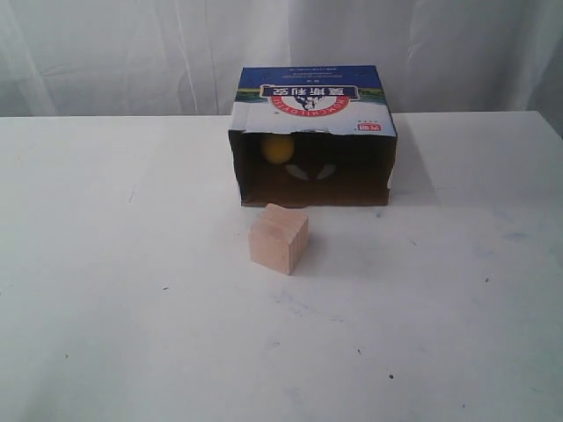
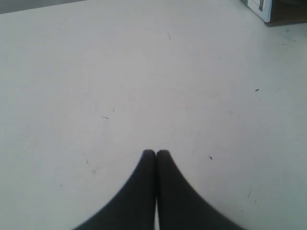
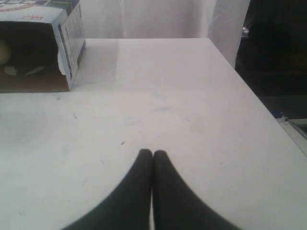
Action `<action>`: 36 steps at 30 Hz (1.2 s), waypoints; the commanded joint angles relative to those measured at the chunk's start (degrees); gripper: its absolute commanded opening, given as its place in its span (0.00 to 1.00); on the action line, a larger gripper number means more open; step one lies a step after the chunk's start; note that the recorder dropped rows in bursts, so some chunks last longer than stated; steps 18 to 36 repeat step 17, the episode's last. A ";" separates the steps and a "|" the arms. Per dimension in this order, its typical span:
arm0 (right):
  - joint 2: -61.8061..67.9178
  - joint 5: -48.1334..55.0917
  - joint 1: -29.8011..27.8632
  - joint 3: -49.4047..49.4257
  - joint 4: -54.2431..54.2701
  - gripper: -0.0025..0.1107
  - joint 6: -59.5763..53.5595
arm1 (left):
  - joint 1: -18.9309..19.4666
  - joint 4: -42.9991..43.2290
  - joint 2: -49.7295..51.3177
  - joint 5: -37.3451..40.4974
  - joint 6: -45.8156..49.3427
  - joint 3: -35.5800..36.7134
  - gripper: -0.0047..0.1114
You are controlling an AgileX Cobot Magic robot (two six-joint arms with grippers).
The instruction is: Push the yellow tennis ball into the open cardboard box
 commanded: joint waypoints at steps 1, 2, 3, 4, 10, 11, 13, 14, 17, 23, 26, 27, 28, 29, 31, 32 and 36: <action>-0.36 -0.16 -0.25 0.30 -0.20 0.02 0.33 | 0.24 -0.16 -0.22 0.32 0.07 0.22 0.04; -0.36 -0.16 -0.25 0.30 -0.20 0.02 0.33 | 0.24 -0.16 -0.22 0.32 0.07 0.22 0.04; -0.36 -0.16 -0.25 0.30 -0.20 0.02 0.33 | 0.24 -0.16 -0.22 0.32 0.07 0.22 0.04; -0.36 -0.16 -0.25 0.30 -0.20 0.02 0.33 | 0.24 -0.16 -0.22 0.32 0.07 0.22 0.04; -0.36 -0.16 -0.25 0.30 -0.47 0.02 0.00 | 0.24 -0.16 -0.22 0.32 0.07 0.22 0.04; -0.36 -0.16 -0.25 0.30 -0.59 0.02 0.00 | 0.24 -0.16 -0.22 0.32 0.07 0.22 0.04; -0.36 -0.16 -0.25 0.30 -0.59 0.02 0.00 | 0.24 -0.16 -0.22 0.32 0.07 0.22 0.04; -0.36 -0.16 -0.25 0.30 -0.59 0.02 0.00 | 0.24 -0.16 -0.22 0.32 0.07 0.22 0.04; -0.36 -0.16 -0.25 0.30 -0.59 0.02 0.00 | 0.24 -0.16 -0.22 0.32 0.07 0.22 0.04; -0.36 -0.16 -0.25 0.30 -0.59 0.02 0.00 | 0.24 -0.16 -0.22 0.32 0.07 0.22 0.04; -0.36 -0.16 -0.25 0.30 -0.59 0.02 0.00 | 0.24 -0.16 -0.22 0.32 0.07 0.22 0.04; -0.36 -0.16 -0.25 0.30 -0.59 0.02 0.00 | 0.24 -0.16 -0.22 0.32 0.07 0.22 0.04; -0.36 -0.16 -0.25 0.30 -0.59 0.02 0.00 | 0.24 -0.16 -0.22 0.32 0.07 0.22 0.04; -0.36 -0.16 -0.25 0.30 -0.59 0.02 0.00 | 0.24 -0.16 -0.22 0.32 0.07 0.22 0.04; -0.36 -0.16 -0.25 0.30 -0.59 0.02 0.00 | 0.24 -0.16 -0.22 0.32 0.07 0.22 0.04; -0.36 -0.16 -0.25 0.30 -0.59 0.02 0.00 | 0.24 -0.16 -0.22 0.32 0.07 0.22 0.04; -0.36 -0.16 -0.25 0.30 -0.59 0.02 0.00 | 0.24 -0.16 -0.22 0.32 0.07 0.22 0.04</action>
